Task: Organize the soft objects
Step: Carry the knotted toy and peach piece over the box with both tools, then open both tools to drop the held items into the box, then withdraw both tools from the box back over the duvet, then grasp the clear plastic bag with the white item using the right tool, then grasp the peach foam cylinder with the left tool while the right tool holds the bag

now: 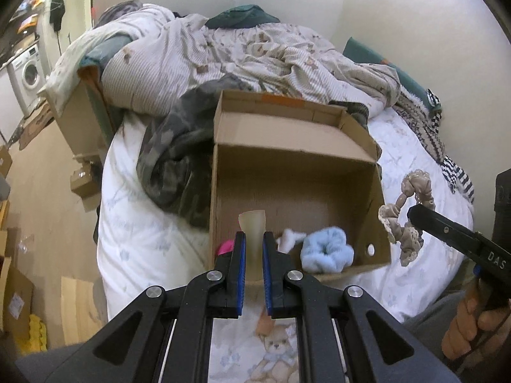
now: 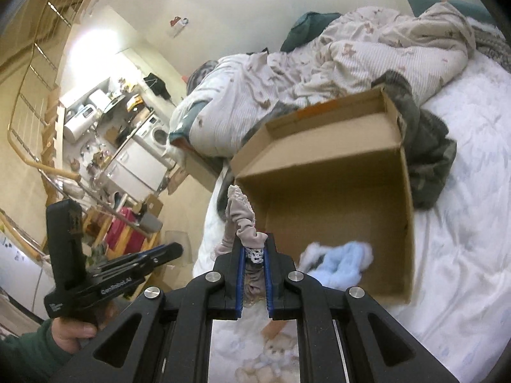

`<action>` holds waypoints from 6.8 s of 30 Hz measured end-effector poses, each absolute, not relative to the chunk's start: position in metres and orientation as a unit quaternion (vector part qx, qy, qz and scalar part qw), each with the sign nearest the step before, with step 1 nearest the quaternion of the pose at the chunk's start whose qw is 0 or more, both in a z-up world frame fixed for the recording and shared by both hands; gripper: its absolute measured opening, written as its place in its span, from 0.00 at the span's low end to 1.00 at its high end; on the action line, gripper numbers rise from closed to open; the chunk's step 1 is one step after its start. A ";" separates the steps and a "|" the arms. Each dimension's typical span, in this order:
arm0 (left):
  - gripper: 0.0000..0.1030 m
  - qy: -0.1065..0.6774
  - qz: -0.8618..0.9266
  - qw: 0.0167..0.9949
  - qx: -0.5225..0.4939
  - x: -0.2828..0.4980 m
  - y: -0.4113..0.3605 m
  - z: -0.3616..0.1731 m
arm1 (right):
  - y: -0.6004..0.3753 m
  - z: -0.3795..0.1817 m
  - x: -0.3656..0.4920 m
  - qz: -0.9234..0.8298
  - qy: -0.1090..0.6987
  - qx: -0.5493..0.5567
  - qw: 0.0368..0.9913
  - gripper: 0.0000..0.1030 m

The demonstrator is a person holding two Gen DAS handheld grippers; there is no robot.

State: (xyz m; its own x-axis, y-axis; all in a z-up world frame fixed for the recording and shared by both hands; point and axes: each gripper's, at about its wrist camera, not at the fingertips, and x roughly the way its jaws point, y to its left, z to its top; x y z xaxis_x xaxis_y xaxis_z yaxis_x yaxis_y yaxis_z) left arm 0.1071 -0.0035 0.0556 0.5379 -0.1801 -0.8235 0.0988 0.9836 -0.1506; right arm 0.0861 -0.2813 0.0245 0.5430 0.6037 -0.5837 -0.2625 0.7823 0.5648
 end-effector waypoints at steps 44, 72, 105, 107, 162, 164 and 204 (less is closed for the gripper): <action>0.11 0.526 -0.110 0.843 -0.030 0.159 -0.044 -0.030 | -0.288 -0.064 0.145 0.161 0.508 0.234 0.813 0.12; 0.64 0.530 -0.081 0.844 -0.024 0.159 -0.040 -0.031 | -0.278 -0.069 0.146 0.157 0.517 0.216 0.813 0.12; 0.64 0.531 -0.075 0.843 -0.035 0.149 -0.029 -0.025 | -0.296 -0.058 0.133 0.123 0.479 0.245 0.834 1.00; 0.64 0.528 -0.073 0.845 -0.046 0.147 -0.023 -0.023 | -0.295 -0.053 0.130 0.117 0.468 0.235 0.844 1.00; 0.64 0.536 -0.020 0.843 -0.049 0.082 0.023 -0.032 | -0.203 -0.151 0.070 0.222 0.690 0.072 0.685 0.73; 0.64 0.535 -0.019 0.843 -0.046 0.082 0.022 -0.032 | -0.192 -0.164 0.068 0.206 0.705 0.039 0.677 0.73; 0.08 0.673 -0.114 0.730 0.037 0.094 -0.069 -0.147 | -0.257 -0.111 0.064 0.194 0.631 0.091 0.745 0.25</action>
